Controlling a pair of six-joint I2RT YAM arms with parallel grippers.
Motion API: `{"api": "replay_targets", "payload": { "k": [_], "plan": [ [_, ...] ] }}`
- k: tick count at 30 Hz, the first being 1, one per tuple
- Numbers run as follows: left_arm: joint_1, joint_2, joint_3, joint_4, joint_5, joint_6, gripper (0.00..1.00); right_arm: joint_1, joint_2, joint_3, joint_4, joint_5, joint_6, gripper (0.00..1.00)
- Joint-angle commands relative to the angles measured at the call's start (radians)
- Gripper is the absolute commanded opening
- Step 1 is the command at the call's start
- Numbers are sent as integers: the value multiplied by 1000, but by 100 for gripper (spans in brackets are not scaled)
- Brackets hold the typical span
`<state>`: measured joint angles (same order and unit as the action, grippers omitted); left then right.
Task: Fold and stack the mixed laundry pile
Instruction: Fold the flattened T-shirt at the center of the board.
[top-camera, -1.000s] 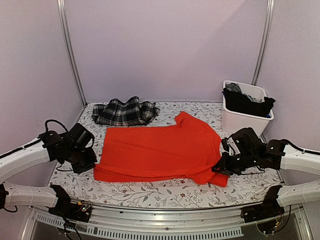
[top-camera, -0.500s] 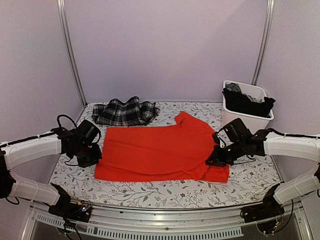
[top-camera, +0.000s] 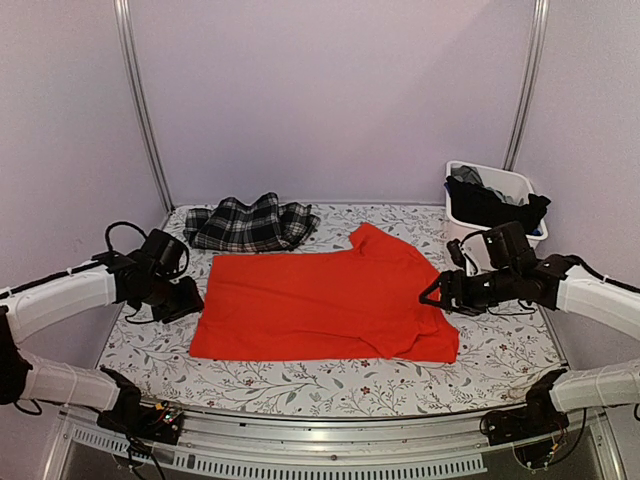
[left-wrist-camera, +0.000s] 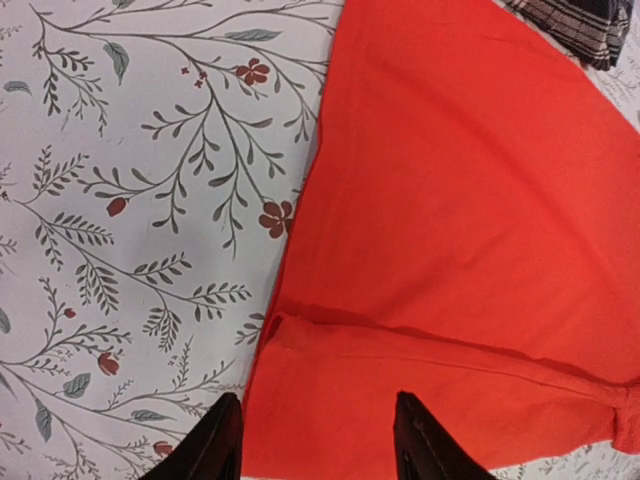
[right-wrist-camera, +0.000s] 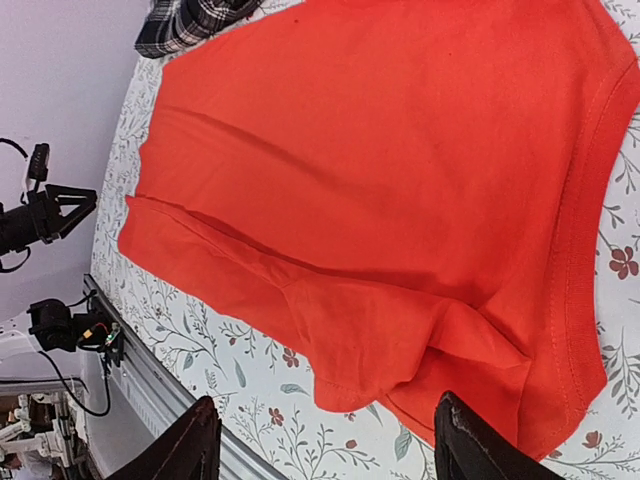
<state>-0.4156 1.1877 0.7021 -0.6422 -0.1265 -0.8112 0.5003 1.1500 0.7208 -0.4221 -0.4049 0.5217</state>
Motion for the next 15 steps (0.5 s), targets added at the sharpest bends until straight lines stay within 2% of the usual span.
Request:
{"api": "replay_targets", "payload": {
  "k": [1, 6, 9, 15],
  "plan": [
    [9, -139, -52, -25, 69, -26, 52, -14, -142, -106, -72, -12, 44, 71],
    [-29, -214, -141, -49, 141, -175, 52, -14, -223, -232, -97, 58, 115, 71],
    [-35, -214, -188, -90, 139, -251, 53, -14, -218, -268, -75, 87, 133, 71],
    [-33, -159, -247, -9, 135, -298, 54, -14, -148, -307, 30, 79, 125, 66]
  ]
}}
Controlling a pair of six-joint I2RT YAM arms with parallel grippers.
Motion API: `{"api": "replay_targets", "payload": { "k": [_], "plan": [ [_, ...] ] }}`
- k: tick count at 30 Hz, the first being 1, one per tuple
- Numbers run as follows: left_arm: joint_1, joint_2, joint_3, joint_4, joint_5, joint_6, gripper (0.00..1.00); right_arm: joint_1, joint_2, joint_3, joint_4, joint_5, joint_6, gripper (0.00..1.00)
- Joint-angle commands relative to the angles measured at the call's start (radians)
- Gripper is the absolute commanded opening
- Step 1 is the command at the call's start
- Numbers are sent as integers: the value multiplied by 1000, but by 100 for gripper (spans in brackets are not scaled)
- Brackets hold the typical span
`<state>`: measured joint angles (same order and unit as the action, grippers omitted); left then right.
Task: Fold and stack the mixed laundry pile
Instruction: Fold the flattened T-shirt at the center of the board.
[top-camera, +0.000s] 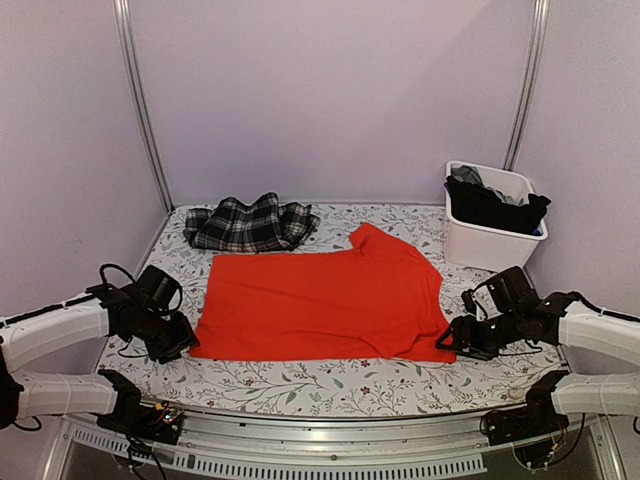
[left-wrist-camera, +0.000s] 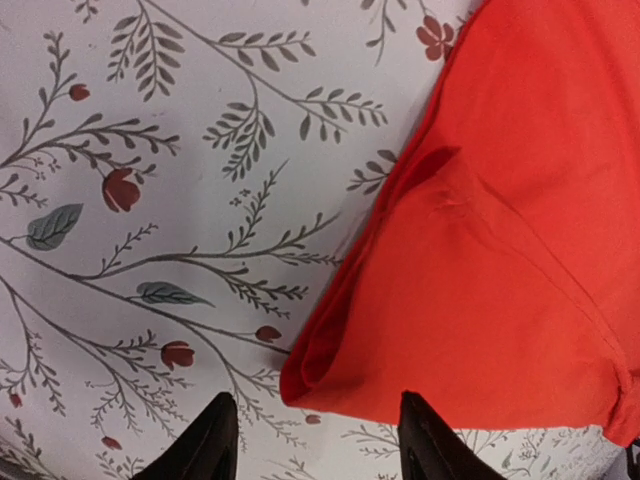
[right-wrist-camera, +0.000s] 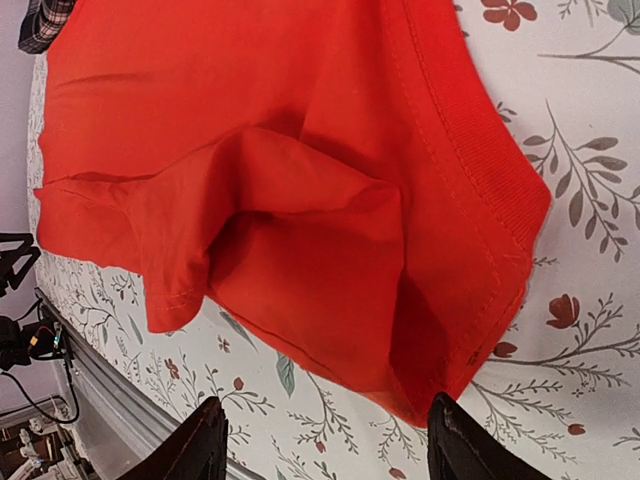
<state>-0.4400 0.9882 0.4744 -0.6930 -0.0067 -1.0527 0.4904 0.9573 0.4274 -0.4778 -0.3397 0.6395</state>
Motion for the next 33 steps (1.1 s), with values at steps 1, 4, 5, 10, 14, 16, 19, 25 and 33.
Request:
{"api": "replay_targets", "payload": {
  "k": [1, 4, 5, 10, 14, 16, 19, 25, 33],
  "plan": [
    [-9, 56, -21, 62, 22, -50, 54, -4, 63, -16, 103, 9, 2, 65],
    [-11, 93, -25, 111, 39, -29, 54, -4, 105, -20, 167, -20, -13, 59],
    [-10, 98, -25, 119, 41, -26, 53, -4, 118, -19, 176, -29, -16, 57],
    [-9, 102, -21, 119, 37, -20, 28, -4, 181, -14, 184, -61, -39, 46],
    [4, 46, -10, 41, 10, -52, 0, -4, 164, 34, 79, -1, -52, 15],
    [20, 18, 12, -23, -26, -60, 0, -6, 132, 46, 43, 13, -44, 0],
    [40, -6, 52, -107, -60, -64, 0, -10, 102, 74, -31, 41, -13, 0],
    [56, 40, 81, -166, -76, -62, 0, -11, 91, 77, -100, 65, 32, 0],
    [74, 98, 99, -145, -96, -34, 10, -12, 211, 82, -62, 39, 47, 11]
  ]
}}
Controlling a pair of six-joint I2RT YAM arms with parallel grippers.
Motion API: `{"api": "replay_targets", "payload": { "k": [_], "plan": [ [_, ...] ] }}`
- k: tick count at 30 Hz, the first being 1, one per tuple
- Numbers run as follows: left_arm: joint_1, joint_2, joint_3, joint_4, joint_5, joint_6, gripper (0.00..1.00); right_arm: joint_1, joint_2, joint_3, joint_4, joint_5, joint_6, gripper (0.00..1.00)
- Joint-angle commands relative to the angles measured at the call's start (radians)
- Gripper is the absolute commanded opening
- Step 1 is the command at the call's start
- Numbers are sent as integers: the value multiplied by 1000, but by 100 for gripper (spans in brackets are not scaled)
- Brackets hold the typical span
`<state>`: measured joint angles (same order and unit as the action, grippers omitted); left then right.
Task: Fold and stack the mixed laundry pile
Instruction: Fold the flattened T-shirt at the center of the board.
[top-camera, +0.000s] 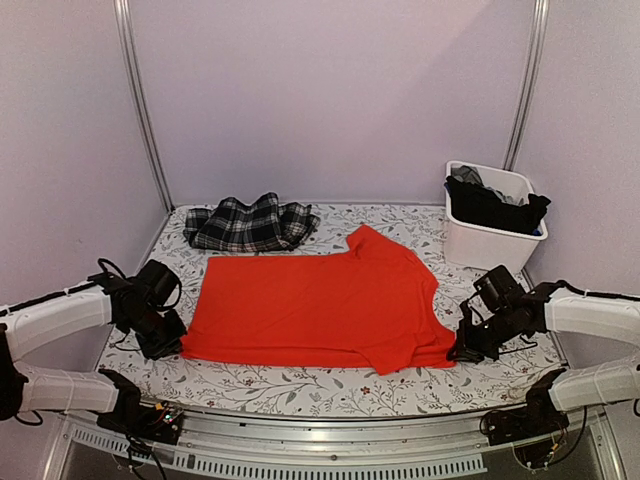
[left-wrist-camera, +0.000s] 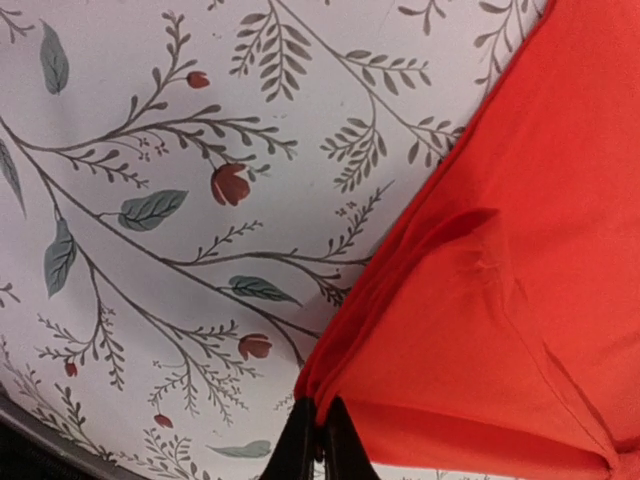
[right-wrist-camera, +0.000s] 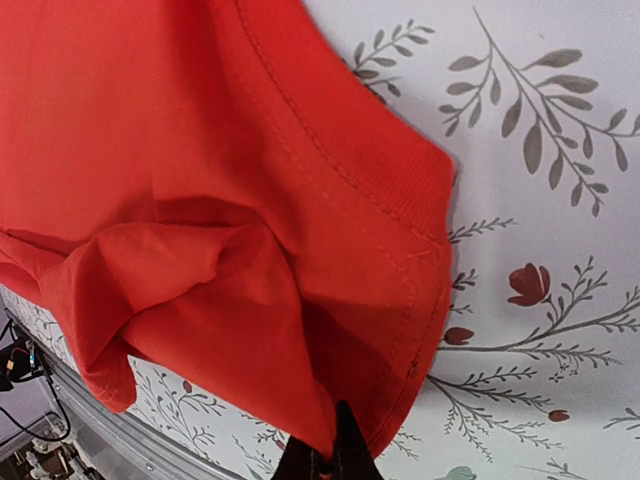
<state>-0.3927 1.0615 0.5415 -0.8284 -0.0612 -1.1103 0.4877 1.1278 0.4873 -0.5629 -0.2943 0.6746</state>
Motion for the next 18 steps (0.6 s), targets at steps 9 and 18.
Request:
{"api": "replay_targets", "payload": {
  "k": [9, 18],
  "plan": [
    [-190, -107, 192, 223, 16, 334, 79, -8, -83, 140, 11, -28, -118, 71],
    [-726, 253, 314, 705, -95, 713, 84, -8, -71, 120, 124, -168, -216, 69]
  ]
}}
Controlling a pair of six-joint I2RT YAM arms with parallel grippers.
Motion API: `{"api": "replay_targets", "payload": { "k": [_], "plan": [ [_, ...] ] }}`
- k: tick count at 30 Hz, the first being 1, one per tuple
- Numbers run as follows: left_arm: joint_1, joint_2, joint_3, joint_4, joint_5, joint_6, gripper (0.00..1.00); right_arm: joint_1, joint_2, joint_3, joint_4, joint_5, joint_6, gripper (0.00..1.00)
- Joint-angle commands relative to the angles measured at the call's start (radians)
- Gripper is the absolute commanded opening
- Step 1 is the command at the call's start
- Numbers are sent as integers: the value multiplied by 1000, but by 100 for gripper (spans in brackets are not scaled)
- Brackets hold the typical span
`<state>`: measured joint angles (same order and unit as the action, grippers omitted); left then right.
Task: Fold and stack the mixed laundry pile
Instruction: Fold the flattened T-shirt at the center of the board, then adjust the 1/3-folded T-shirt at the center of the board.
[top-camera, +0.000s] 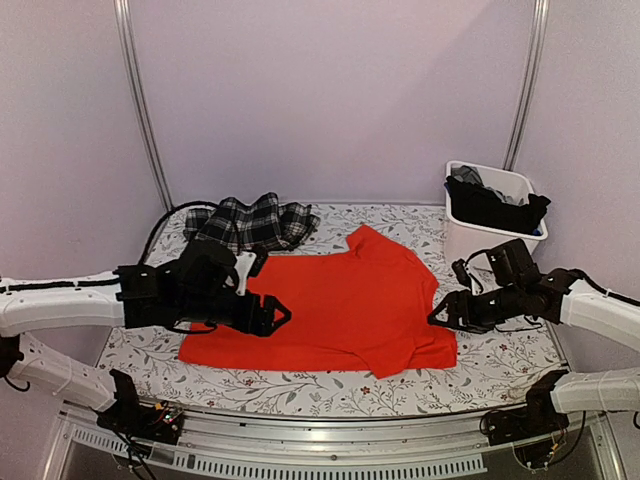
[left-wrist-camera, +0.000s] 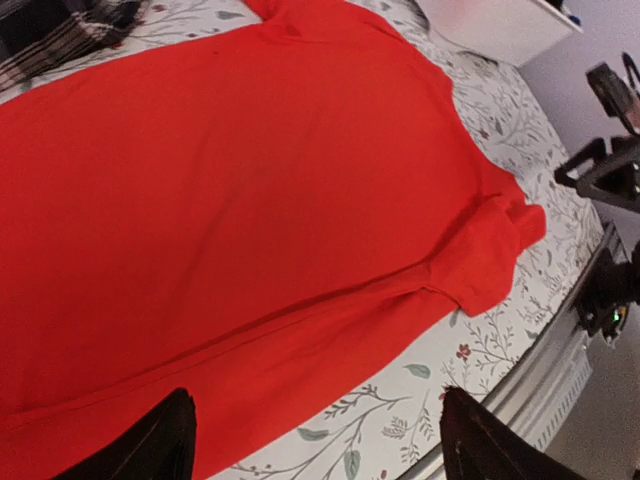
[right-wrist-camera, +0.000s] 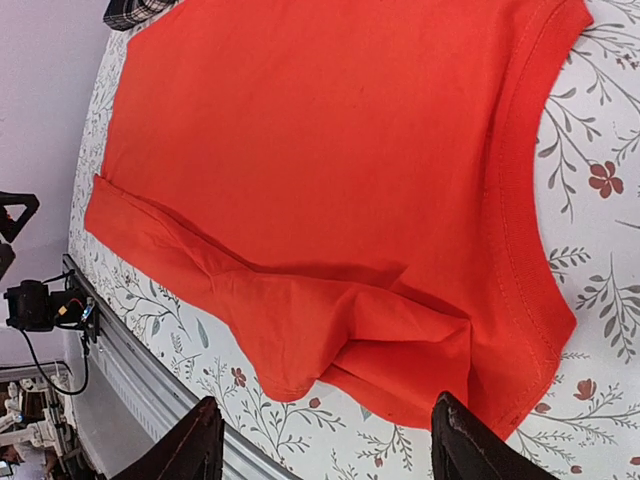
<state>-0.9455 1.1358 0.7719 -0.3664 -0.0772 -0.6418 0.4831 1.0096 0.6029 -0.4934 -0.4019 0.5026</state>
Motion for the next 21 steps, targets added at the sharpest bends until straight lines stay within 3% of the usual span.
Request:
{"api": "replay_targets", "payload": {
  "k": [1, 6, 10, 15, 21],
  "plan": [
    [-216, 259, 137, 254, -107, 294, 84, -3, 54, 1, 67, -64, -39, 69],
    [-340, 639, 453, 233, -121, 464, 88, -14, 59, 3, 77, -32, -10, 70],
    [-414, 855, 661, 203, -167, 566, 90, -64, 53, -9, 94, -57, 15, 70],
    [-443, 996, 796, 161, -174, 611, 92, -101, 38, -10, 122, -88, 26, 70],
    [-441, 1081, 840, 115, -245, 635, 91, -112, 54, -18, 144, -105, 21, 71]
  ]
}}
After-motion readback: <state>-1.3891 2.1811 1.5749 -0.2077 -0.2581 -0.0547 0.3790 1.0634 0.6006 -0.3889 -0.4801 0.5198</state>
